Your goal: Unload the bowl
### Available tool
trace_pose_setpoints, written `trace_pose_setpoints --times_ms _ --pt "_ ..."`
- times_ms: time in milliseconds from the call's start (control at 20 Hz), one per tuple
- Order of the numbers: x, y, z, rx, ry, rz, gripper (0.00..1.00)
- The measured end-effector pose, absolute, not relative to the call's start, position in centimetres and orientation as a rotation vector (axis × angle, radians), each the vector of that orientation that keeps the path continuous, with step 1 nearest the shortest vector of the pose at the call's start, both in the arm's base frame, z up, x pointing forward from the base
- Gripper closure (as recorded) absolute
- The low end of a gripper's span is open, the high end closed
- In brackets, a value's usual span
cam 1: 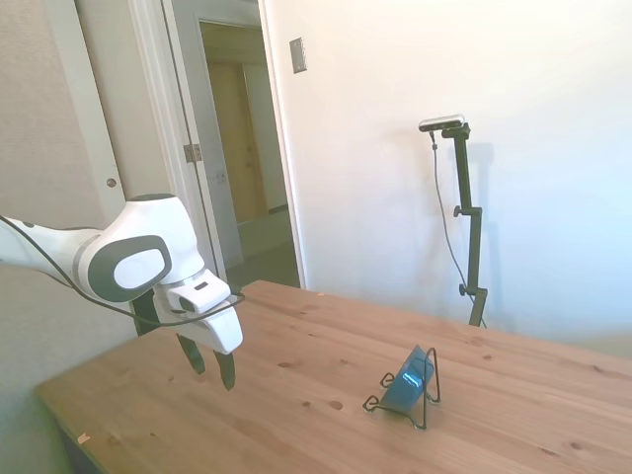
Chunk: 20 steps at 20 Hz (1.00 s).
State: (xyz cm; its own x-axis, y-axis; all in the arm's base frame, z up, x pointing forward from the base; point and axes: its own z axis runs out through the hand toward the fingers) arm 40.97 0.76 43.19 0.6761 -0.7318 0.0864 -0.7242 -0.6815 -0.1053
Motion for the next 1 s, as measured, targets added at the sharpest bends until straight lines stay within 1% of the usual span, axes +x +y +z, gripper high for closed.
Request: trace_pose_setpoints --times_ms 100,250,400,700,800,900,1000 --pt "41.0 0.4 43.1 -2.807 1.220 -0.183 0.00" --pt "42.4 -1.7 43.4 -2.755 1.285 -0.292 0.00" --pt "44.6 -5.7 44.2 -2.690 1.414 -0.376 0.00" --pt "49.0 -13.9 46.7 -2.601 1.680 -0.521 0.00" --pt "50.2 -16.0 46.9 -2.583 1.745 -0.548 0.00" --pt "51.9 -16.8 46.4 -2.578 1.791 -0.546 0.00" --pt "52.1 -17.1 46.7 -2.578 1.825 -0.579 0.00"
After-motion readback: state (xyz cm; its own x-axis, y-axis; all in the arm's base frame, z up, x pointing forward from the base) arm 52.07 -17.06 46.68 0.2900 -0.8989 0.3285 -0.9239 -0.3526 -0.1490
